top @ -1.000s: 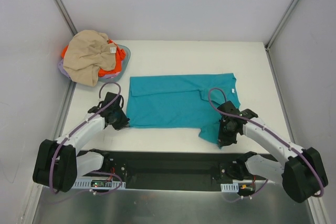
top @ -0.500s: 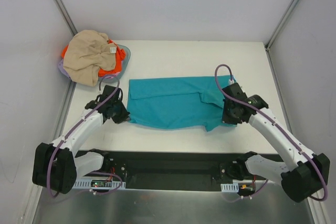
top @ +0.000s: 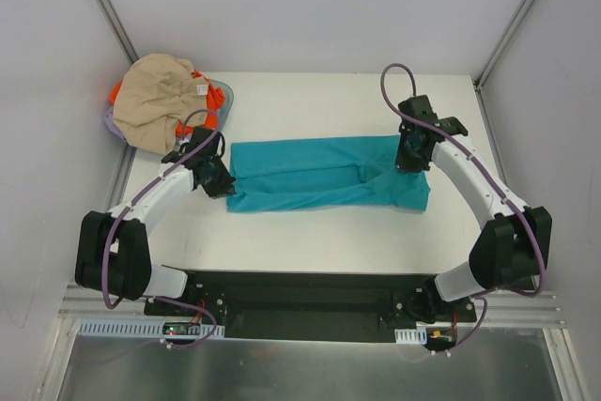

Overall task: Fold and stack the t-shirts
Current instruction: Grap the side of the flattened tshirt closest away from the robot with both arms, then fold the other side of the tshirt into a rectangle

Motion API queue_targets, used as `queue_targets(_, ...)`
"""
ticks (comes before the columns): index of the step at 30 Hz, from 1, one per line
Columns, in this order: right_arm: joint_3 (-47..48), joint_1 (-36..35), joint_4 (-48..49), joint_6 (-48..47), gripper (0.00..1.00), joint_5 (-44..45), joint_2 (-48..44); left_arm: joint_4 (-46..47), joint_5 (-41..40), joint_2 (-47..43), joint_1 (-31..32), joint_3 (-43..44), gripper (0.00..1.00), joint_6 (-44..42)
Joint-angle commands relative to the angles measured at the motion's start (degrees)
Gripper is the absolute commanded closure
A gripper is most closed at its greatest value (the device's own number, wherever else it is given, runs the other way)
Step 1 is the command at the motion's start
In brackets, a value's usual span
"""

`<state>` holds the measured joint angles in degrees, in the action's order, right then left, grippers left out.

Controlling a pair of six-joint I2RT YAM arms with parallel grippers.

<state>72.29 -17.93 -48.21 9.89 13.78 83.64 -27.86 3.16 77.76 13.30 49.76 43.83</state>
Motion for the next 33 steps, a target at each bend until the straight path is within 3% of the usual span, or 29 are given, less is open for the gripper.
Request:
queue_targets(1, 7.2, 2.5, 1.2, -3.8, 0.99, -1.7, 6.3, -0.6, -2.4, 3.0, -1.3, 4.4, 1.00, -1.4)
queue_targets(17, 24.1, 5.1, -1.9, -4.9, 0.94, -1.7, 26.1, -0.6, -2.8, 14.8, -3.3, 13.4, 1.00, -2.4)
queue_targets(20, 26.5, 5.5, -2.2, -4.9, 0.91, -1.4, 29.6, -0.6, -2.9, 16.5, -3.5, 14.2, 1.00, -2.1)
queue_targets(22, 28.9, 6.2, -2.2, -4.9, 0.83, -2.1, 32.4, -0.7, -4.6, 17.3, -3.8, 14.3, 0.98, -1.8)
queue_targets(23, 29.9, 6.4, -2.3, -5.1, 0.80, -3.0, 33.2, -0.9, -4.7, 17.4, -4.0, 14.2, 0.91, -1.8)
queue_targets(24, 30.7, 6.6, -2.3, -5.5, 0.68, -3.5, 34.0, -0.8, -5.1, 17.2, -4.2, 14.1, 0.72, -1.7)
queue_targets(26, 32.7, 6.9, -2.3, -6.3, 0.51, -4.7, 35.1, -1.1, -5.7, 16.5, -4.5, 14.1, 0.60, -1.8)
queue_targets(27, 32.9, 6.9, -2.5, -6.7, 0.33, -4.7, 34.9, -1.3, -6.1, 15.1, -4.8, 14.0, 0.37, -1.9)
queue_targets(30, 30.0, 7.0, -1.5, -7.0, 0.05, -5.5, 29.6, -1.6, -8.0, 10.8, -4.8, 13.3, 0.01, -1.9)
queue_targets(33, 21.3, 6.9, 2.7, -6.4, 0.03, -8.5, 21.9, -1.5, -6.7, 6.7, -4.8, 12.6, 0.01, -2.2)
